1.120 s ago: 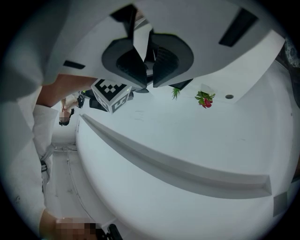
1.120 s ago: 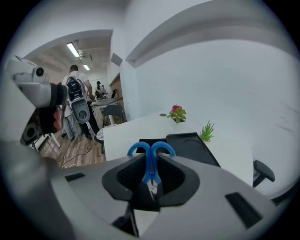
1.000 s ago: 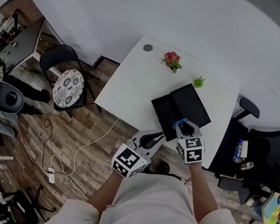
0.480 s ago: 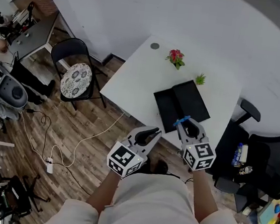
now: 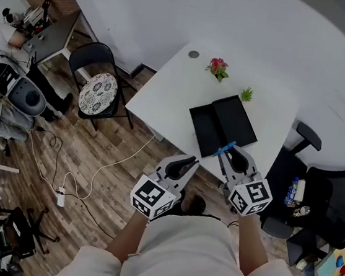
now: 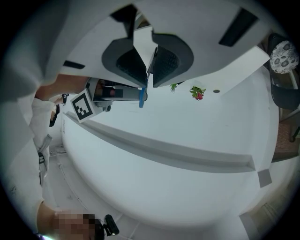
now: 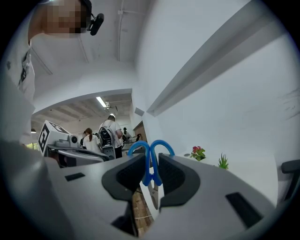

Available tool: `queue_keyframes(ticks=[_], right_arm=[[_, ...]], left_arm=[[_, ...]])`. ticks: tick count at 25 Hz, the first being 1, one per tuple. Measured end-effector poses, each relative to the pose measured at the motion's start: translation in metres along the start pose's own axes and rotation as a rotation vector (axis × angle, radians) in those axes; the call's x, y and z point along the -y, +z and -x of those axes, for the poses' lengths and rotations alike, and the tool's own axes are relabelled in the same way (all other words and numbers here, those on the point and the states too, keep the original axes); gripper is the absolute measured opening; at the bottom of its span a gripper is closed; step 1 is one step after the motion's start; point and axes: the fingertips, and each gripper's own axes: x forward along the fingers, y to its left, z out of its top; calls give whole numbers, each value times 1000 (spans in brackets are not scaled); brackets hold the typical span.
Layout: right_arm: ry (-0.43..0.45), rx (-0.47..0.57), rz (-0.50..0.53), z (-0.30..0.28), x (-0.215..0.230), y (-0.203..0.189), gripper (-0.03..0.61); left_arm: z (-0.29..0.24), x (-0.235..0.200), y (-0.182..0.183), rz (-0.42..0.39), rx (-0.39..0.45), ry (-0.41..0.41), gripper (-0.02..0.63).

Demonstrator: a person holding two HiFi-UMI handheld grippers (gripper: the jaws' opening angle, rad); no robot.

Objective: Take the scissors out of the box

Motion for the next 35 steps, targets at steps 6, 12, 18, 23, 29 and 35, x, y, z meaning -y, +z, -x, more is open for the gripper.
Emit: queue_keyframes(ticks=[6,12,18,23,29,35], right_arm=[[15,35,12,14,-3,13,97],[5,44,52,29,-9,22,95],[-4,54,62,44,-8,25,95],[-5,59,69,54,-6,26,95],[-3,62,73,60,-4,26,94],[4,66,76,66,-3,25,94]], left_arm=[[-1,3,9,-9,23,6,54],[1,5,15,-18,40,12,55],[-3,12,13,-20,40,8,54],[-7,18,10,-17,40,10,44],[-13,22,11,-29,39,12,29],[-16,28,11,-41,39,15,23]])
